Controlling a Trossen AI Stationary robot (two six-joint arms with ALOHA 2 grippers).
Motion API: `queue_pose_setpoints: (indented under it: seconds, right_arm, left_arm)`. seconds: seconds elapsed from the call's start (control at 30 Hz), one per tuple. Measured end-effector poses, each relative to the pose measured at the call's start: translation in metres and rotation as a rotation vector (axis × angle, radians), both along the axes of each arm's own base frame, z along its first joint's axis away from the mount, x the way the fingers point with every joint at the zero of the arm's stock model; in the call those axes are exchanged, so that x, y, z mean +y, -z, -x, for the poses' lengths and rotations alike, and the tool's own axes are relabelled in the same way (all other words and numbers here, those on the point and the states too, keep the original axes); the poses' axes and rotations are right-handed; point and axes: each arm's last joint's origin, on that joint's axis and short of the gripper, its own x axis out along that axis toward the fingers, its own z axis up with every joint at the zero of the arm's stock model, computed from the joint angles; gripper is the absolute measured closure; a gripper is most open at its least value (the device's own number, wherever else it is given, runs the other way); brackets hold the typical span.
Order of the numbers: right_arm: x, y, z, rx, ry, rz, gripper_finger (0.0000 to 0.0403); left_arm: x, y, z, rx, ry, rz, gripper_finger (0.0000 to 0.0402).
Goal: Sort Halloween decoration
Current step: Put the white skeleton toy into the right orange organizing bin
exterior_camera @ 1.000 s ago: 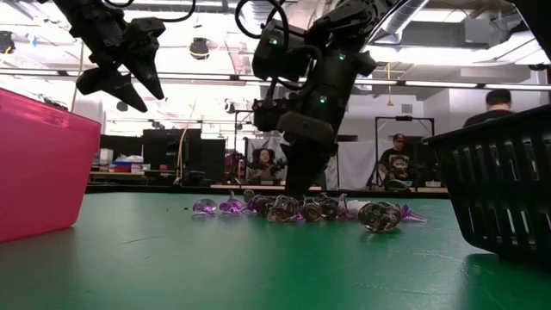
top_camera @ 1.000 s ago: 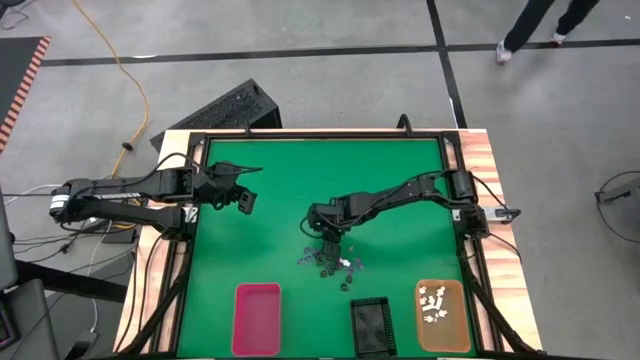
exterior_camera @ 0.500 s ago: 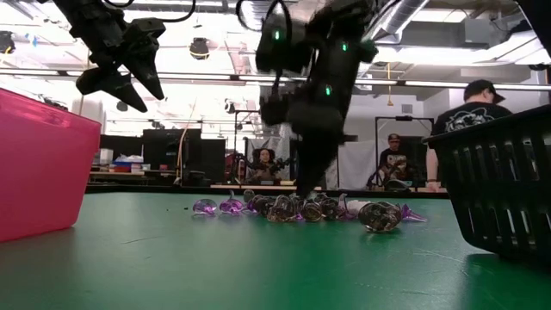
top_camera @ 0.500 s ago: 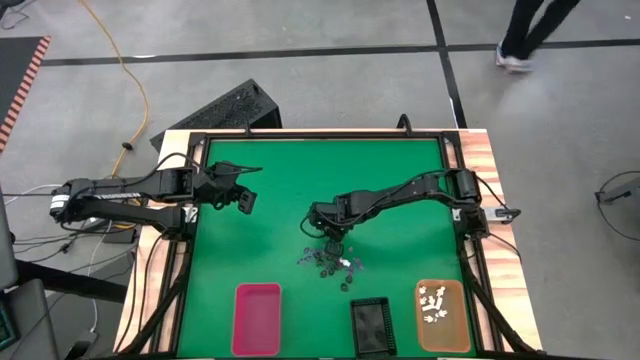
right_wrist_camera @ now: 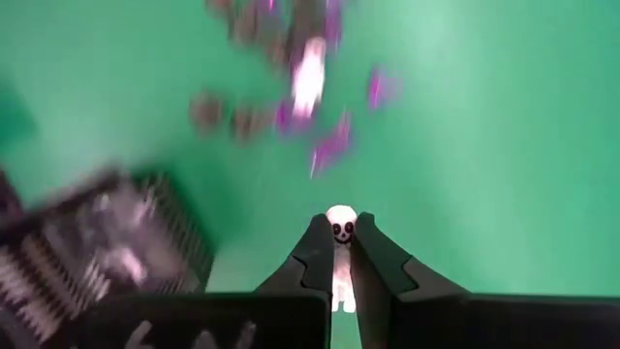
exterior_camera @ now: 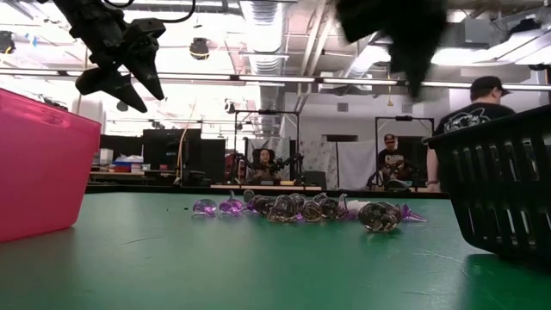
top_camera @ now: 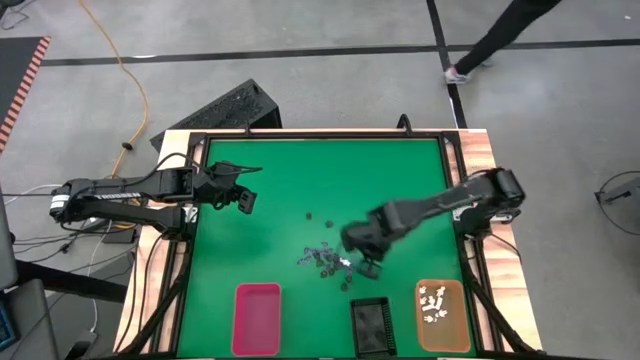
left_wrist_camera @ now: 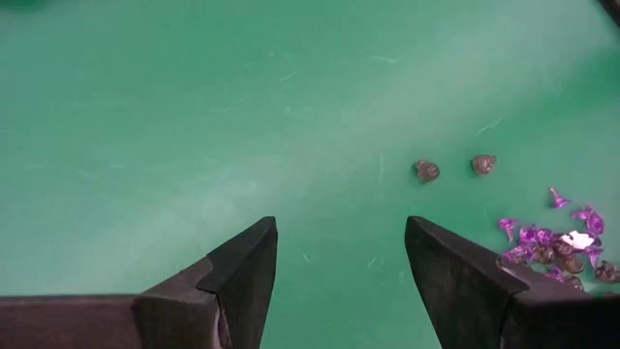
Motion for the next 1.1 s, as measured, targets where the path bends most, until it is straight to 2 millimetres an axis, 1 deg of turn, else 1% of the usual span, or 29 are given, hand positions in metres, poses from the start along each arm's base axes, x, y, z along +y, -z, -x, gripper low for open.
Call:
queue_pose_setpoints:
  seconds: [0.1,0.17,0.37,0.47,0.53,0.7,0.83,0.93,1.1]
  right_arm:
    - [0.030,-0.010,0.028,0.071,0.056,-0.009,0.0363]
    - [0.049,-0.013,0.044,0.114,0.098,-0.008,0.0362]
    - [0.104,-0.013,0.090,0.205,0.251,0.008,0.0362]
    - [0.127,-0.011,0.110,0.235,0.331,0.004,0.0362]
    - [0.138,-0.010,0.124,0.253,0.382,0.005,0.0362]
    - [0.156,-0.010,0.154,0.284,0.484,0.036,0.0362]
    - [0.165,-0.010,0.170,0.291,0.533,0.027,0.0362]
    - [0.170,-0.010,0.175,0.290,0.552,0.012,0.0362]
    - [0.173,-0.008,0.177,0.283,0.548,-0.034,0.0362]
  left_arm:
    - [0.000,0.000,0.000,-0.002,-0.002,0.002,0.0183]
    - [0.000,0.000,0.000,-0.002,-0.003,0.003,0.0183]
    - [0.000,0.000,0.000,-0.007,-0.009,0.012,0.0183]
    - [0.000,0.000,0.000,-0.007,-0.008,0.015,0.0183]
    - [0.000,0.000,0.000,-0.008,-0.007,0.017,0.0183]
    - [0.000,0.000,0.000,-0.008,-0.007,0.017,0.0183]
    - [0.000,0.000,0.000,-0.008,-0.007,0.017,0.0183]
    - [0.000,0.000,0.000,-0.008,-0.008,0.017,0.0183]
    - [0.000,0.000,0.000,-0.007,-0.008,0.017,0.0183]
